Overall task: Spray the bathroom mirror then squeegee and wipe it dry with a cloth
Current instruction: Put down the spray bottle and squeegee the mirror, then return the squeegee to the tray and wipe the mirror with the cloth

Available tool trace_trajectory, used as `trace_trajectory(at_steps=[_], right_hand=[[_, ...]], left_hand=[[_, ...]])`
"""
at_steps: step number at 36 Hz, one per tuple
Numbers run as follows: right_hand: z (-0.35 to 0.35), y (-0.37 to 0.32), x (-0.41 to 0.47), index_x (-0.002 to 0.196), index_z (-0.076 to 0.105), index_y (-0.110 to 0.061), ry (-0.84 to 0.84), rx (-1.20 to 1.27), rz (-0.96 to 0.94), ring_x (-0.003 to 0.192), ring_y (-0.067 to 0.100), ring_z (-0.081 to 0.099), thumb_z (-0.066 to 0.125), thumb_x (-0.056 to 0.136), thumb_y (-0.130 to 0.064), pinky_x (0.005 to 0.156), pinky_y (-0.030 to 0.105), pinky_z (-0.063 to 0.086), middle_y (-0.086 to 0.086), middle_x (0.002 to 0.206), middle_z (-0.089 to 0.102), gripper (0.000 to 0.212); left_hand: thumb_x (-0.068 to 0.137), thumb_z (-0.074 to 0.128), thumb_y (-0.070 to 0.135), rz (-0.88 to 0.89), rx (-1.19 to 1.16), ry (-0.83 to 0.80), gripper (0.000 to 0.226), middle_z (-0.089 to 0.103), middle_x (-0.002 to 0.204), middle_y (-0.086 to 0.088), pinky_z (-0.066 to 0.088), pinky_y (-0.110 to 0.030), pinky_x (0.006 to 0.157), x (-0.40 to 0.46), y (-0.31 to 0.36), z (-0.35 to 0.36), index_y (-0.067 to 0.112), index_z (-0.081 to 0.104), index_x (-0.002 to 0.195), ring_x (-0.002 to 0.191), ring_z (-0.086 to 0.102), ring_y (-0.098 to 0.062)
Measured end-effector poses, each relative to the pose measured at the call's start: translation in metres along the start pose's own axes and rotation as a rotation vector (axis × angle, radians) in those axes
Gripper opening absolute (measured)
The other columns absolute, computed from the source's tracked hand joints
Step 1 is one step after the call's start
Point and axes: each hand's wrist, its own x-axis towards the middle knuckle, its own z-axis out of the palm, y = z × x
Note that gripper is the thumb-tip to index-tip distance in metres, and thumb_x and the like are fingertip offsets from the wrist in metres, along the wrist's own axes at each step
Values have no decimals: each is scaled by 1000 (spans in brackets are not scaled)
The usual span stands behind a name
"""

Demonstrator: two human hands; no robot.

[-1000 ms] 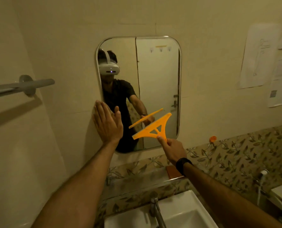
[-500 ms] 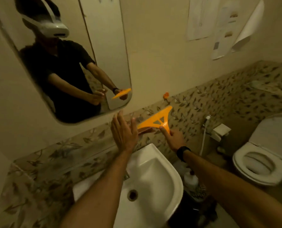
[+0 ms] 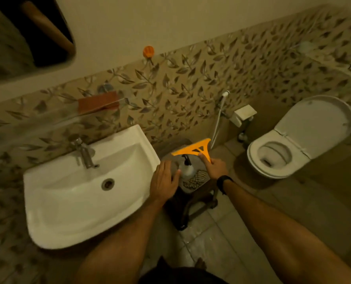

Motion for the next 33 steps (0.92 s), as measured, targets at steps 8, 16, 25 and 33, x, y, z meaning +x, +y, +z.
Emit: trace_trajectory(at_steps=[8,16,25,33], right_hand=[[-2,25,30,62,44,-17,-147,123,192,70,21,41,58,93,-58,68,38,30,9,68,41,53],[-17,24,83,86,65,-12,-204,156,304,57,19,45,55,96,-54,52,28,31,6,67,51,44],[-19,24,157,84,53,-16,-224,52,312,59,17,45,57,99,-43,54,30,36,1,68,49,31],[18,42,243,101,58,-9,-409,-71,259,82,24,66,55,101,-24,75,33,54,14,92,65,15]], left_hand=[[104,50,46,-114,55,-214,57,57,138,-9,40,-34,110,-5,-11,46,11,45,149,128,55,-23],[100,62,31,-329,-137,-374,57,46,150,-11,37,-41,116,49,-14,80,12,41,150,142,43,-30],[99,63,28,-524,-263,-450,58,43,155,-9,38,-43,118,83,-30,113,14,42,151,143,43,-29],[98,65,29,-710,-292,-410,47,53,145,-9,46,-46,111,105,-48,169,14,53,141,132,53,-28]])
